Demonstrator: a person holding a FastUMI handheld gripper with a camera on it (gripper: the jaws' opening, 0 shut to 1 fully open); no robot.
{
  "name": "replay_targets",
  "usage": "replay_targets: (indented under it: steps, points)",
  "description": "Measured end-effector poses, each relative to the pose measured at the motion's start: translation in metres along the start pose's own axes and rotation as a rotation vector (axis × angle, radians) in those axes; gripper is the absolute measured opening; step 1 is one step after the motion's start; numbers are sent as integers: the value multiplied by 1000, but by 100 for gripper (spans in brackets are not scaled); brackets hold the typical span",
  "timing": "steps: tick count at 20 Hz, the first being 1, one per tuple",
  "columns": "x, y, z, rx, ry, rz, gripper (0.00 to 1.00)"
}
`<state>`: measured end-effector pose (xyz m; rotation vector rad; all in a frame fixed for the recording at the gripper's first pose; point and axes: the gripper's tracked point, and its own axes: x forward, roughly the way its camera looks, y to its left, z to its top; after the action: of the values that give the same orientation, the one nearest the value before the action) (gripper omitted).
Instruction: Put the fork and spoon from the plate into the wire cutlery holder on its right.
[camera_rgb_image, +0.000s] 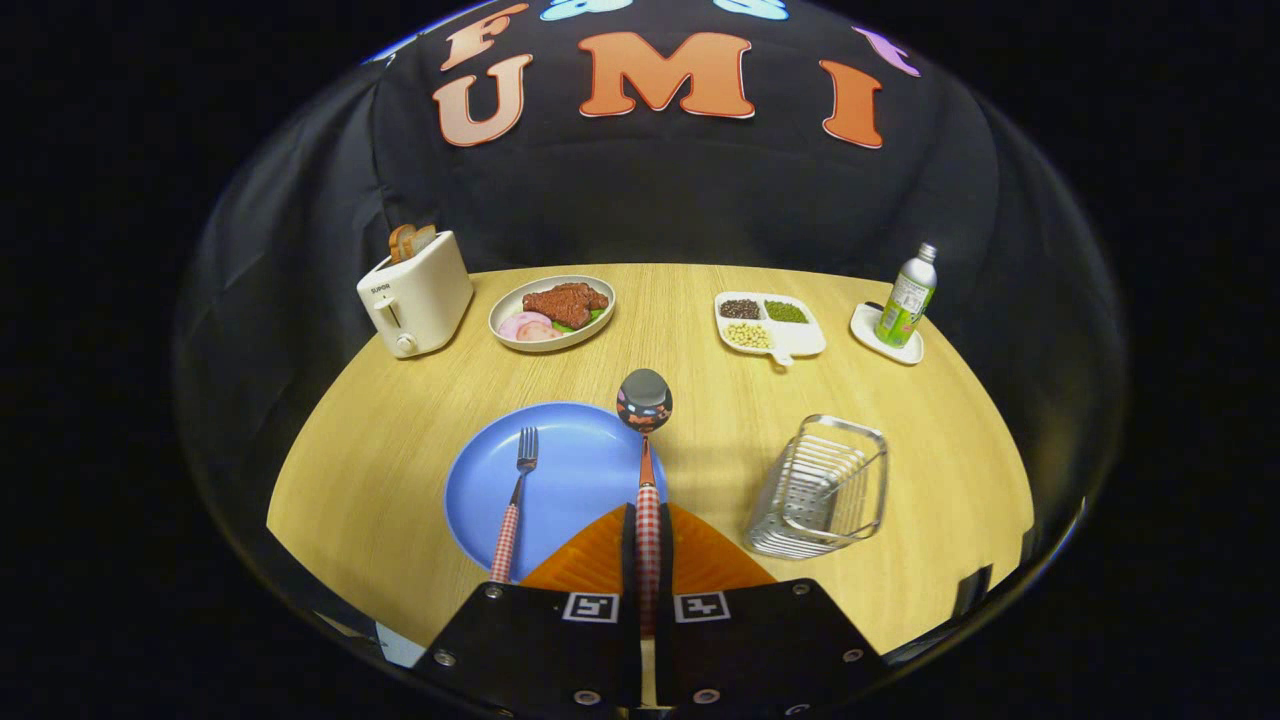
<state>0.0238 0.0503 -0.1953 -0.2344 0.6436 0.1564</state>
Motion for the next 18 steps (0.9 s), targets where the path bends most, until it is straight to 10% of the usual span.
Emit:
replay_targets:
  steps: [18]
  points:
    - [-34,-110,-16,-99,455,8,6]
